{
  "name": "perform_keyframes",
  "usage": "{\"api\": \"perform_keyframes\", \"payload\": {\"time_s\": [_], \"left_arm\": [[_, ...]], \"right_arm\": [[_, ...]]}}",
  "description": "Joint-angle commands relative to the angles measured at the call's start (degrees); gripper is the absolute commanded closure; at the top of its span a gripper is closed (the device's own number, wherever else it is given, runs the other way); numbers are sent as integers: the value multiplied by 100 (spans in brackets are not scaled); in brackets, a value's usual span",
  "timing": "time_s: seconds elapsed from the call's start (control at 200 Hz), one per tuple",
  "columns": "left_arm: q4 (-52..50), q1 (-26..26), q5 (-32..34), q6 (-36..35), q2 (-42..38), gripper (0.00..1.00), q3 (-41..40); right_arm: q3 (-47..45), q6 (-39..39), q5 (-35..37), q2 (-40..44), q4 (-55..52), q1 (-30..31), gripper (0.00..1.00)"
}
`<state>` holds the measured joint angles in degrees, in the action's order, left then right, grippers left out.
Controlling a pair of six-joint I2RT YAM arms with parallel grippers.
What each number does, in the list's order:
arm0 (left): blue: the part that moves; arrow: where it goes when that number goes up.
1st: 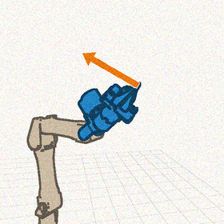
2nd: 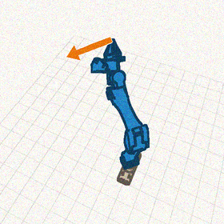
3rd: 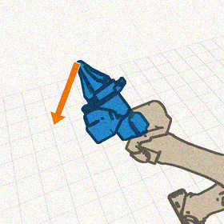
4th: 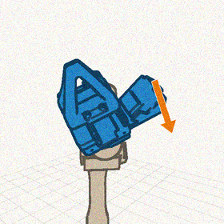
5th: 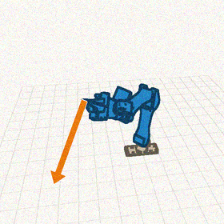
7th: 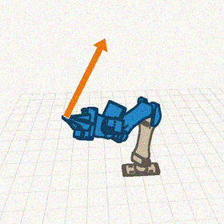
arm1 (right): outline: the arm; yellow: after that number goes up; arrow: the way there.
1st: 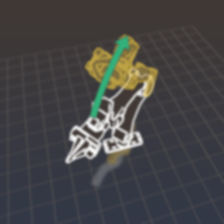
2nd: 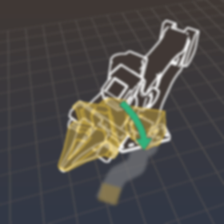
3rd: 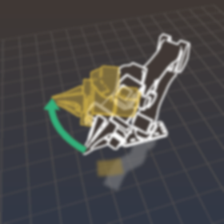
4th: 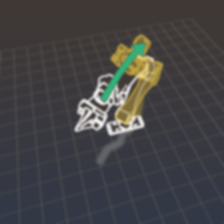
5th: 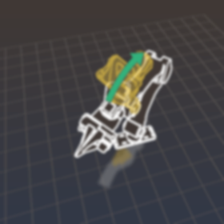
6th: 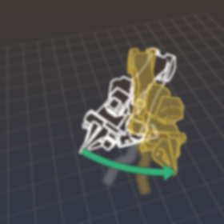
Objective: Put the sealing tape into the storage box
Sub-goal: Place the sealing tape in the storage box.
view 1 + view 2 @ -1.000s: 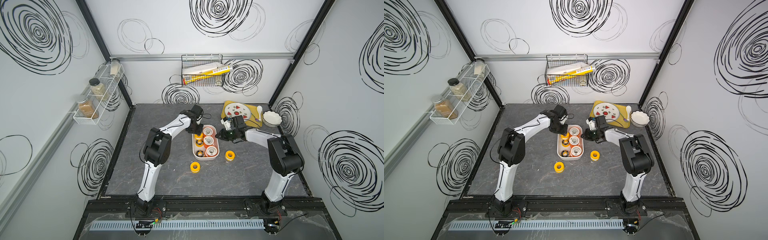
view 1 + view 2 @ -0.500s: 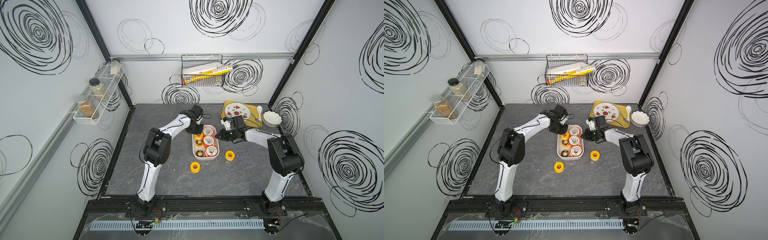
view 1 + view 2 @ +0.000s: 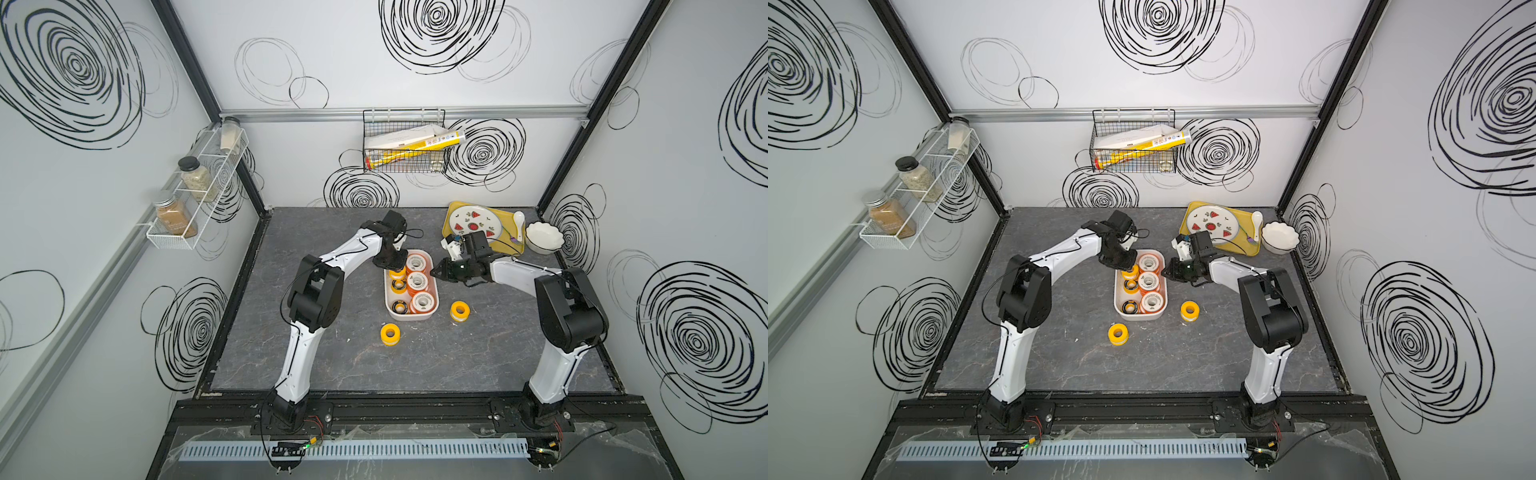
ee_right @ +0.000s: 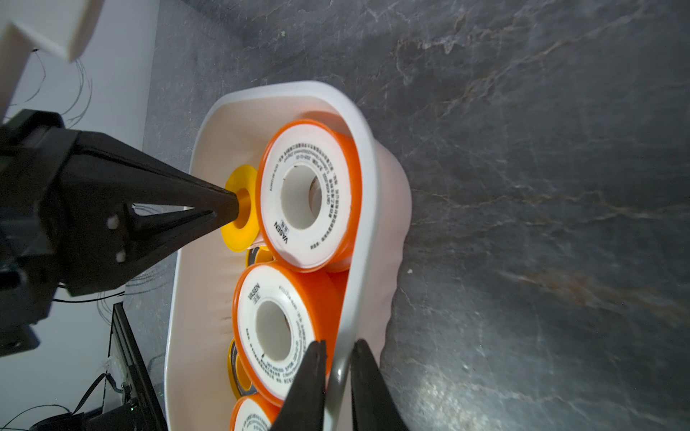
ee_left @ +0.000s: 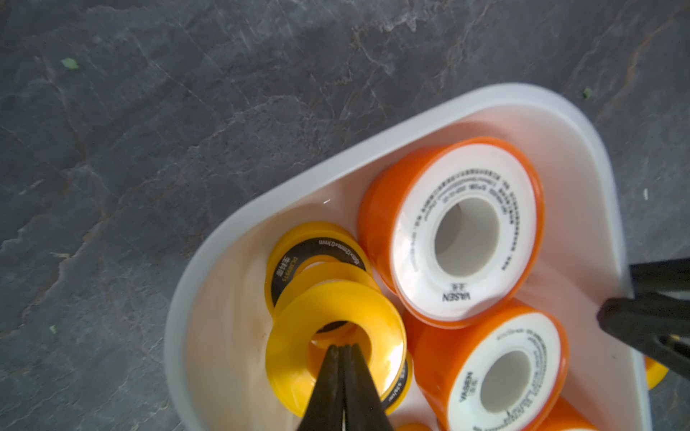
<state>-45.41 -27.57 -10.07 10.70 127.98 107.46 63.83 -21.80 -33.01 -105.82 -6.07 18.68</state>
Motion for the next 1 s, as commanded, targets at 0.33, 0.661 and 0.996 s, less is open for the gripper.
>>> {"api": "perform_keyframes", "payload": {"time_s": [0.33,0.661,0.996], "left_arm": [[37,121,100,134,253,90,242],[338,225,-221,240,305,89,208],[614,323,-750,280,179,87,47]], "right_arm": [[47,71,13,-121,-251,39,80],[61,62,5,-132,-248,39,80],[101,53,45,-27,-294,36,80]]}}
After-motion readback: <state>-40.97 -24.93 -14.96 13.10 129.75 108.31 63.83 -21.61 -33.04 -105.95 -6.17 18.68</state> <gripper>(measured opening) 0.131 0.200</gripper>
